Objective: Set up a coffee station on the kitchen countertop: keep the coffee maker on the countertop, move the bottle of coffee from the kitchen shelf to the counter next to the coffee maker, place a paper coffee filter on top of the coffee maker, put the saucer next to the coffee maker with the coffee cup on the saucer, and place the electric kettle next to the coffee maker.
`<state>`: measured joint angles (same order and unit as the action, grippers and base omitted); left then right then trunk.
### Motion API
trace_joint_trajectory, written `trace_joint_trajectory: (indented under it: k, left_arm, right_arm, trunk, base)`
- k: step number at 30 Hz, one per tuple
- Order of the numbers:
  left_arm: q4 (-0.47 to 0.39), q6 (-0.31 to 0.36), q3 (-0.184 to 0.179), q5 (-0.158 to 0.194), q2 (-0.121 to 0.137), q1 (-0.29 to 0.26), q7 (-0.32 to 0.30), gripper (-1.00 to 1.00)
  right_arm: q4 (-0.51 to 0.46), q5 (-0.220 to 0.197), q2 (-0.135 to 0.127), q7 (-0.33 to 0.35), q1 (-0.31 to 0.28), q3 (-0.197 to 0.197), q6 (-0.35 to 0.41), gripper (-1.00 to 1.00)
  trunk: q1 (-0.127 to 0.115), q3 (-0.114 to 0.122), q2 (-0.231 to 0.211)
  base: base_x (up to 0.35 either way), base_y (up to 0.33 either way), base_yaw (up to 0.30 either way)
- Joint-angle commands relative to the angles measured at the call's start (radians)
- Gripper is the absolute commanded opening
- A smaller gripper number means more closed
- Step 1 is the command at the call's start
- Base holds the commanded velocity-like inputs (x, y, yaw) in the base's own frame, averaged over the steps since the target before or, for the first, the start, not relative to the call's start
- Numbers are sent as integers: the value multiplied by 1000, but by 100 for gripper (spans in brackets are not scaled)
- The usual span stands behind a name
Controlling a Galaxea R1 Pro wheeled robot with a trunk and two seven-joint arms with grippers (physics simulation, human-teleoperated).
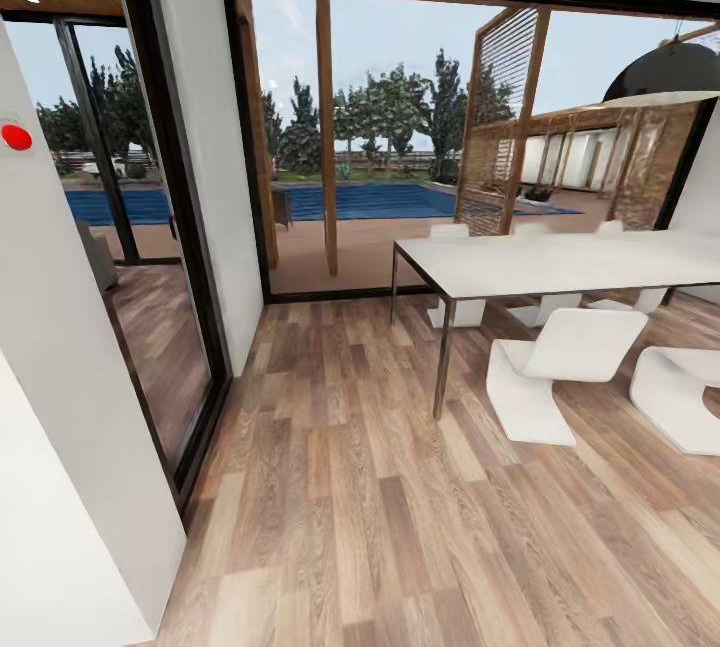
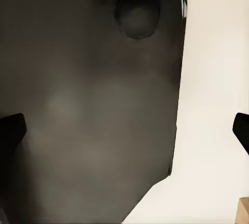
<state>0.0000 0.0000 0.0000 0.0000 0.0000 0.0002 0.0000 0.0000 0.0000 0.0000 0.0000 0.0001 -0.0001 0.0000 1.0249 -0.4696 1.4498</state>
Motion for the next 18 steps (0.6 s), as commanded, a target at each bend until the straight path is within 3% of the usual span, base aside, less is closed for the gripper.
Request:
trace_joint_trajectory:
  k: [1,7,18]
  left_arm:
    - [-6,-3,3,4,5,1,2,100]
    - [-8,-4,-1,0,0,1,2,100]
    - [-15,-7,-3,-2,-1,0,2,100]
  right_arm:
    - [-6,3,6,-5,-3,-2,-1,100]
    - [-35,0,33,-5,-3,1,-3,100]
    - [-52,-2,35,-4,-3,-4,-4,100]
  trunk:
    - [0,0,0]
    - [0,0,0]
    - [0,0,0]
  base:
    - [0,0,0]
    - [0,0,0]
    - [0,0,0]
